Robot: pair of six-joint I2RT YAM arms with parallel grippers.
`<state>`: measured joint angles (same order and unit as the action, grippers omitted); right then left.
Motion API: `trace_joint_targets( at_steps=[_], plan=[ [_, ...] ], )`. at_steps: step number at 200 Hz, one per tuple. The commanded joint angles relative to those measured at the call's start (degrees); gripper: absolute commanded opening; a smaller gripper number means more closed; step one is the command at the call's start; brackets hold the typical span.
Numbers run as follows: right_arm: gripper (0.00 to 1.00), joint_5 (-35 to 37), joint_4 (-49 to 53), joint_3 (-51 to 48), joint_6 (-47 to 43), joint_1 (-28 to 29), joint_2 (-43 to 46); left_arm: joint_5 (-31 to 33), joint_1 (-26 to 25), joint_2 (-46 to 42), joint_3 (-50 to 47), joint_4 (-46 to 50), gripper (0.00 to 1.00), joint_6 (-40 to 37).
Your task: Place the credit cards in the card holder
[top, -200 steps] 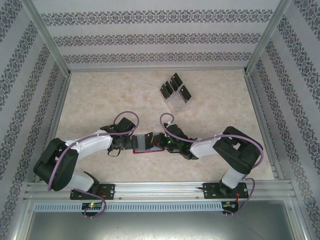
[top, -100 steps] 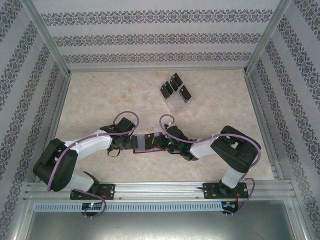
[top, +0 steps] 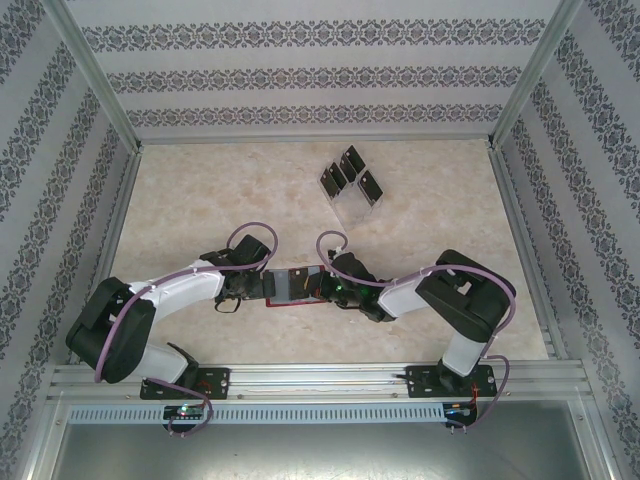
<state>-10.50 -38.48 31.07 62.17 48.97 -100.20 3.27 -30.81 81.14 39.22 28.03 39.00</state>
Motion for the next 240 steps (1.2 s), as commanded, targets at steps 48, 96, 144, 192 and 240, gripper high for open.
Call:
trace_joint_targets(
  at_steps=[48,96,144,192,240],
  plan=[
    [0.00,-2.6,3.0,1.5,-1.7,1.0,-3.2,0.0,-0.8,0.2,-0.5,1.1,0.99,-0.9],
    [0.00,-3.7,4.3,2.4,-1.7,1.4,-4.1,-0.1,-0.8,0.3,-0.6,0.8,0.99,-1.0],
    [0.03,-4.8,6.8,3.3,-1.6,1.4,-3.7,0.0,-0.8,0.1,-0.5,1.0,0.99,-0.9],
    [0.40,-5.2,15.1,5.9,-3.6,1.4,2.7,0.5,-0.8,-0.7,0.0,1.8,0.99,-0.9],
    [0.48,-3.9,21.9,7.8,-5.8,0.8,8.3,1.4,-0.8,-2.3,2.0,4.5,0.99,-1.5]
  ],
)
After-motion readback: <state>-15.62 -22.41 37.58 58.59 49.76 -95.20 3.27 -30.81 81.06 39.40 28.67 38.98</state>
